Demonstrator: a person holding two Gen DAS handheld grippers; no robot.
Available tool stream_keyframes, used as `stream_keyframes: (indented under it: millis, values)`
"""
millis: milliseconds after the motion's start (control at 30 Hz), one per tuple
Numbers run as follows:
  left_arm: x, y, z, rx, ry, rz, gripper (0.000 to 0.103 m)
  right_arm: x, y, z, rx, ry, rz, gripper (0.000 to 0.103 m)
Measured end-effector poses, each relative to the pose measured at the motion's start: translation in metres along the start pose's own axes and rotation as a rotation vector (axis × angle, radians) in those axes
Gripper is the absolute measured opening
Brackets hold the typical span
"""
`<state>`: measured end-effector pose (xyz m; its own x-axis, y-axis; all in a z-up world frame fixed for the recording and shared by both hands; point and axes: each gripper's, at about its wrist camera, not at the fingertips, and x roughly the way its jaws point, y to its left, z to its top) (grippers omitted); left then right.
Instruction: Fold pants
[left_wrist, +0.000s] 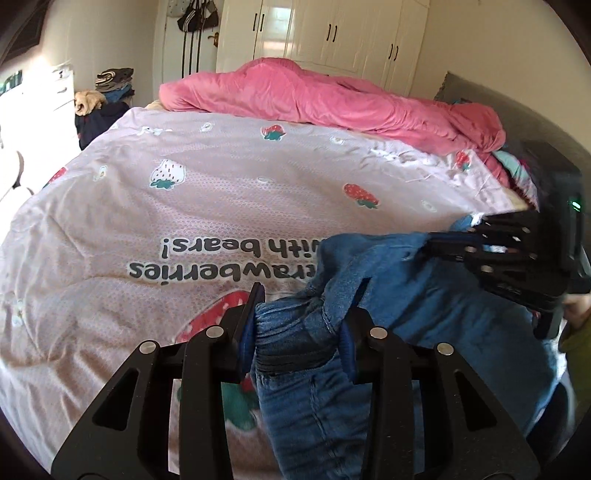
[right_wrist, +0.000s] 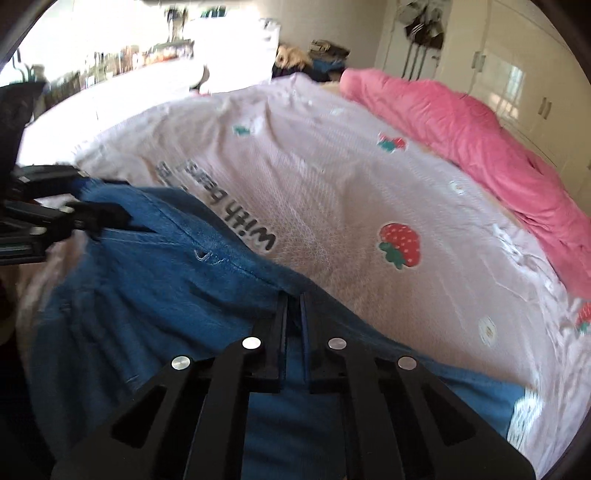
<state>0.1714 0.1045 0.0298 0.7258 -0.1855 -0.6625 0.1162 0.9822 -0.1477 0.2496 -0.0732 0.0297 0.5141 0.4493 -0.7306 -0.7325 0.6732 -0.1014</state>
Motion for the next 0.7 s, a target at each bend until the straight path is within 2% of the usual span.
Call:
stream_keyframes:
  millis: [133, 233, 367, 567, 700]
  values:
    - [-0.016, -0.009, -0.007, 0.012, -0.029, -0.012, 0.028, -0.049, 0.015, -0.018, 0.051, -0.067, -0.013, 0.005]
    - [-0.032, -0.021, -0.018, 0.051, -0.055, -0.006, 0.028, -0.076, 0.029, -0.035, 0.104, -0.089, -0.016, 0.005]
    - [-0.051, -0.027, -0.042, 0.050, -0.063, -0.033, 0.029, -0.104, 0.055, -0.068, 0.168, -0.094, 0.003, 0.005]
    - [-0.074, -0.039, -0.081, 0.091, -0.003, -0.040, 0.030, -0.131, 0.090, -0.108, 0.207, -0.099, 0.047, 0.005]
    - [-0.074, -0.045, -0.103, 0.135, 0.068, -0.025, 0.031, -0.127, 0.110, -0.139, 0.258, -0.047, 0.088, 0.005]
